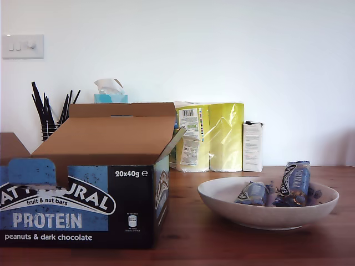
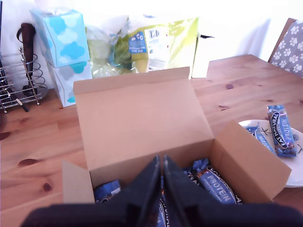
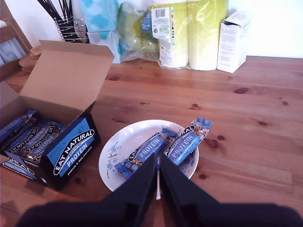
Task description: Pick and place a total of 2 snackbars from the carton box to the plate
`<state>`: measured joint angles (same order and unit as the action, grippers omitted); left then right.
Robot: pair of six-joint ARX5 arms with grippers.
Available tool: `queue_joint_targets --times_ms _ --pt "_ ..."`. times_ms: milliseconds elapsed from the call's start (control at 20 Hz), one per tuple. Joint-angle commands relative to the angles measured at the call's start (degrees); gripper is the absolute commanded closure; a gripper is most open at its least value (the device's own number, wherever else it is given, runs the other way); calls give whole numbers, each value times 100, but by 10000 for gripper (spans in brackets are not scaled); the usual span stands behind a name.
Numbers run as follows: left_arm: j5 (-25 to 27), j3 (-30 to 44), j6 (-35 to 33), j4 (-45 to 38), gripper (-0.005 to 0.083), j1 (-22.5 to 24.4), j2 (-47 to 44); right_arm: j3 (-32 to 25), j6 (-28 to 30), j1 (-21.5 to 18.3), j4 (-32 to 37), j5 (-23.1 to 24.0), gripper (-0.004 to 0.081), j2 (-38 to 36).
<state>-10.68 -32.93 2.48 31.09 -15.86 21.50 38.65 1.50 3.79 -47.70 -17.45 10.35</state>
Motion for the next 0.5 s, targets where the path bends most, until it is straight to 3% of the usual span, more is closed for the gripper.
queue_joint_targets --times_ms 0,450 --pt "-24 90 13 61 797 -2 -7 -72 -13 -15 26 -2 783 0" --pt "-24 90 13 243 797 -2 -11 -72 -13 -15 26 -2 783 0"
